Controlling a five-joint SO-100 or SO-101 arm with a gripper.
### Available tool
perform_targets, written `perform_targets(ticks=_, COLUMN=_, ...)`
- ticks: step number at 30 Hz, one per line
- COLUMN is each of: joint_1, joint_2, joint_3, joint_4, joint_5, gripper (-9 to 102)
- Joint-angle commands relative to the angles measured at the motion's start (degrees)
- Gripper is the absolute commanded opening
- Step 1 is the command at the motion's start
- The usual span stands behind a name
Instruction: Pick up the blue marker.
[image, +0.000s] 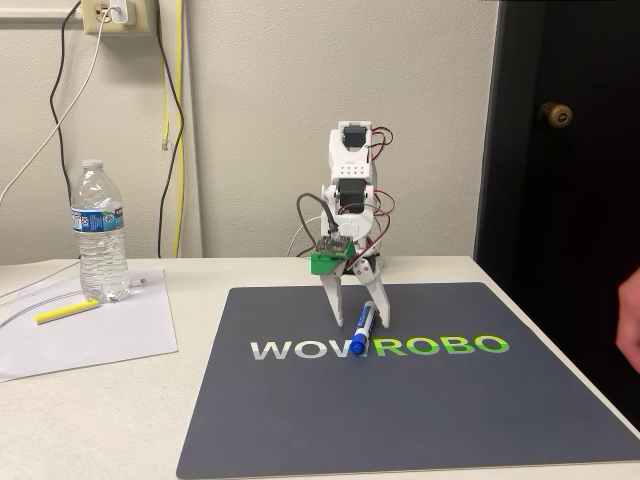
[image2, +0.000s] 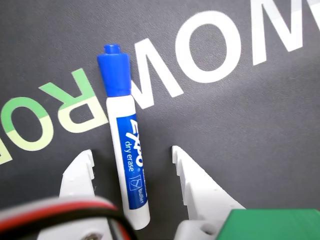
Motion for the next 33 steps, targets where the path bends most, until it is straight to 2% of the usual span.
perform_targets(ticks=1, joint_1=-0.44, joint_2=0.35, joint_3=-0.26, joint_4=-0.44, joint_5=0.53, gripper=35)
perform_targets(ticks=17, joint_1=-0.44, joint_2=0.70, joint_3=-0.26, joint_4=-0.79, joint_5=1.23, gripper=18)
perform_targets(ticks=33, joint_1=-0.62, joint_2=1.14, joint_3=-0.26, joint_4=-1.49, joint_5=2.46, gripper=10)
